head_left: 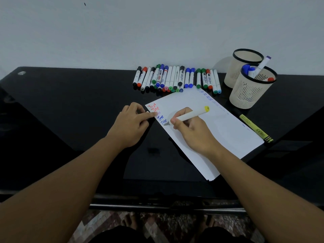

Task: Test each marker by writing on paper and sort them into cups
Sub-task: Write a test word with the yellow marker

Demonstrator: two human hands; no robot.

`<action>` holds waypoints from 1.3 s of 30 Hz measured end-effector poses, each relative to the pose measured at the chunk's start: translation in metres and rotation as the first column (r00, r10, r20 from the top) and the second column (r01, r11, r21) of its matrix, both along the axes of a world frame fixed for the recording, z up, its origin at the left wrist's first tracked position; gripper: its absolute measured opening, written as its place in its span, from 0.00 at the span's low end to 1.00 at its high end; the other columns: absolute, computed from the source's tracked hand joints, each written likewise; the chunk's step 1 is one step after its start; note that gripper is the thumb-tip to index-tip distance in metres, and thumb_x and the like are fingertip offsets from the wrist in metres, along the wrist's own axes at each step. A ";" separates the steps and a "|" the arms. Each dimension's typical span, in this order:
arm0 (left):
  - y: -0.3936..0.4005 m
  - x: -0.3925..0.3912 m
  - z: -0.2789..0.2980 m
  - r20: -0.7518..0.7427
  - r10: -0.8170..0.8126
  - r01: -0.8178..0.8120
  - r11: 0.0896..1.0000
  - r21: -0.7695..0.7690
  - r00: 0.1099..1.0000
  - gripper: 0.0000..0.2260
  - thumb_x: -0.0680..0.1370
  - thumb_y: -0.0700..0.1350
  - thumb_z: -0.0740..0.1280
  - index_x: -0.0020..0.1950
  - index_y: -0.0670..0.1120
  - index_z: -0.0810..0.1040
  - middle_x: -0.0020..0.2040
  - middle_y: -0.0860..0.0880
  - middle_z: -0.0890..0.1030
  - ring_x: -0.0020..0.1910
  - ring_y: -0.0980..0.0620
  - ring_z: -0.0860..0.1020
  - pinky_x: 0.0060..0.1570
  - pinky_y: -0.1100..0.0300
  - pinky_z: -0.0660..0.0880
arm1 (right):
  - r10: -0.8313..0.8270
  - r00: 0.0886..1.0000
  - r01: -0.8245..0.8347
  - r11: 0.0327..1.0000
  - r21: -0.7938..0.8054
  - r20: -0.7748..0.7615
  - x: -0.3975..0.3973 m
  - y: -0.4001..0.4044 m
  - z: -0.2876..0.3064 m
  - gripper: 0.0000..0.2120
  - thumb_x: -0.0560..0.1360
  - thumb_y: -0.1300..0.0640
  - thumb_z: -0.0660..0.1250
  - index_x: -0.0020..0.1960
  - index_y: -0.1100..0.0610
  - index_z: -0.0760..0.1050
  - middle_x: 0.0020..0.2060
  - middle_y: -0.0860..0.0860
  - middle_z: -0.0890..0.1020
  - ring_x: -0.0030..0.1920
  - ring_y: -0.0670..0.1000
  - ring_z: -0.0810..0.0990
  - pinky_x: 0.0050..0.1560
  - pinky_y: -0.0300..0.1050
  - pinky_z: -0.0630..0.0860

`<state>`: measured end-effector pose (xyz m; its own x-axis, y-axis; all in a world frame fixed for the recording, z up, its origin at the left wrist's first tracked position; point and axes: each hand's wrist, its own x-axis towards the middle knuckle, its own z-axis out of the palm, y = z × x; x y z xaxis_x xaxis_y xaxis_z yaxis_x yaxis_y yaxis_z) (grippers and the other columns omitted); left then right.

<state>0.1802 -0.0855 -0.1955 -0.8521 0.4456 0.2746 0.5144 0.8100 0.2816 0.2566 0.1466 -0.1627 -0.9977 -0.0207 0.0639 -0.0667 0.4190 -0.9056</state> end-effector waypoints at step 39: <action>0.001 0.002 0.002 0.012 0.015 -0.015 1.000 -0.024 1.000 0.21 0.80 0.52 0.54 0.71 0.62 0.76 0.58 0.53 0.70 0.53 0.49 0.70 0.54 0.46 0.74 | 0.016 1.000 -0.016 0.999 0.041 -0.018 -0.002 0.000 -0.003 0.04 0.82 0.49 0.67 0.51 0.48 0.77 0.45 0.56 0.81 0.44 0.52 0.77 0.48 0.51 0.75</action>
